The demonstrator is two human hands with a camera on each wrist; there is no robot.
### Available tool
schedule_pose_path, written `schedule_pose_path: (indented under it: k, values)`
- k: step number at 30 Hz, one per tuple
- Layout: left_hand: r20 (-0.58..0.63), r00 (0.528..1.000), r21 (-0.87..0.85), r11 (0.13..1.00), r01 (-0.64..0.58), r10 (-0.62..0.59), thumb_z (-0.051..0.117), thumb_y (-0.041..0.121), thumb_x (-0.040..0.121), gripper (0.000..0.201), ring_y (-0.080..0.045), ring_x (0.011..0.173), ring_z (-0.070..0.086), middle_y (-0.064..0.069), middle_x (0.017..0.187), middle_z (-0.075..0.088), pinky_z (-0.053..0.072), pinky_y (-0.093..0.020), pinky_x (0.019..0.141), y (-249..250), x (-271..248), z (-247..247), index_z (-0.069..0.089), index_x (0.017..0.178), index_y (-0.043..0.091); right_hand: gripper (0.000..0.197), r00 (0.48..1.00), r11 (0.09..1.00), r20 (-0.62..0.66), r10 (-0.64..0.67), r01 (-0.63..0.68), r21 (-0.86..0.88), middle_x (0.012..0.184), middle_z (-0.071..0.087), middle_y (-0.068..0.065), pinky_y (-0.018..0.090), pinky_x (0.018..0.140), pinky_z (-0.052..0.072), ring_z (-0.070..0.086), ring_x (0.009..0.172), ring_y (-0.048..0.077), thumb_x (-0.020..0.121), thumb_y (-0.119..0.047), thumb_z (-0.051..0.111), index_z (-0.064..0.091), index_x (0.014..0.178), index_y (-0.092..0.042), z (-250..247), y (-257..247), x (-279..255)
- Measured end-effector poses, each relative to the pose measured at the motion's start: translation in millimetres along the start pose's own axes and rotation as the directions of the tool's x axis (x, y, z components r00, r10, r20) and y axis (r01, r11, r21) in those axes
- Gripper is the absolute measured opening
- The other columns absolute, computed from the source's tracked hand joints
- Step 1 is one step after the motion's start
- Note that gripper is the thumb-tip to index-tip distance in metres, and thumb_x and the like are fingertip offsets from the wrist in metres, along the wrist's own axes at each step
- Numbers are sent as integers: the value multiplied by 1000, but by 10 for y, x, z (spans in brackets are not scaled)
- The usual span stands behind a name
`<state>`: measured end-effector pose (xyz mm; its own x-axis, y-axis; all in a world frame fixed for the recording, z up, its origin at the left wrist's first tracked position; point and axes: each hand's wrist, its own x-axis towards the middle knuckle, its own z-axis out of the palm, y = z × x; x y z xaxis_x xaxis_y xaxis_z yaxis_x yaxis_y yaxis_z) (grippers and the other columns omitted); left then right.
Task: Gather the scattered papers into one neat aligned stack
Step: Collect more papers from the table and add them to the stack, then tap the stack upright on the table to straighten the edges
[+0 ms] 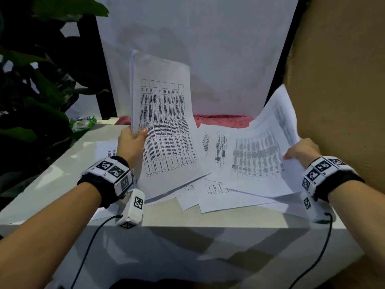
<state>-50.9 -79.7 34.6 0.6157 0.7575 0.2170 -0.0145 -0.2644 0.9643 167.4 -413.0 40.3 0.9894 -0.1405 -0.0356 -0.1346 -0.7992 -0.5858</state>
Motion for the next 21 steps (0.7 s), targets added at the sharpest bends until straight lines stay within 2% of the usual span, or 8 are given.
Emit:
schedule_pose_path:
  k: [4,6,9,12,14,17,19,21]
  values:
    - [18,1000,37,999,5,-6,49,16,96,12,-16,60,42,1,63,41,39,-29,64,-22,20,20,51,88,6,43,975,997,-221,-37,49,51,117,60,29,44,88,51,59,105,41,80,-5,69,55,116,12,-292,-136,-73]
    - [7,1000,7,1000,19,-20,49,15,95,23,-18,63,44,1,65,42,42,-32,66,-17,3,52,54,105,-6,43,956,986,-287,-53,96,137,117,60,28,40,88,50,60,105,38,81,-5,69,54,118,12,-447,-236,-77]
    - [0,999,-45,998,34,-34,48,12,96,29,-18,63,43,1,67,41,45,-30,61,33,-46,101,51,114,-11,53,941,899,-329,-85,215,382,117,58,9,28,87,44,55,97,23,78,-11,74,51,122,8,-634,-386,-105]
    - [12,1000,-98,995,16,-15,46,9,96,35,-15,59,39,1,65,39,38,-28,69,90,-96,140,47,119,-18,53,951,644,-255,-175,307,701,93,63,-6,23,82,47,61,90,15,71,-13,78,55,118,0,-741,-548,-194]
    - [30,999,-120,993,14,-11,46,7,96,33,-17,64,43,-3,68,43,35,-30,74,114,-117,158,48,118,-18,49,941,465,-183,-285,302,832,65,70,-16,15,62,54,69,67,2,58,-15,85,61,100,-5,-773,-643,-280]
    - [79,997,-76,997,2,4,48,9,95,14,-21,71,48,-5,70,51,42,-29,66,113,-80,150,59,87,6,31,893,248,-30,-449,157,956,63,74,-8,24,56,58,71,62,7,60,-7,79,63,86,-10,-678,-758,-391]
    - [105,994,-49,999,8,-3,49,10,95,20,-23,75,55,-12,78,58,48,-33,74,95,-52,142,59,78,13,43,834,264,120,-538,32,964,68,75,-1,29,57,59,72,64,13,48,-7,80,64,88,-9,-514,-799,-480]
    - [147,989,-78,996,29,-17,52,10,93,14,-28,93,63,-15,99,65,50,-43,93,103,-56,155,65,95,7,54,786,401,269,-557,-29,915,67,75,1,27,53,58,72,61,13,38,-10,81,64,89,-6,-292,-817,-552]
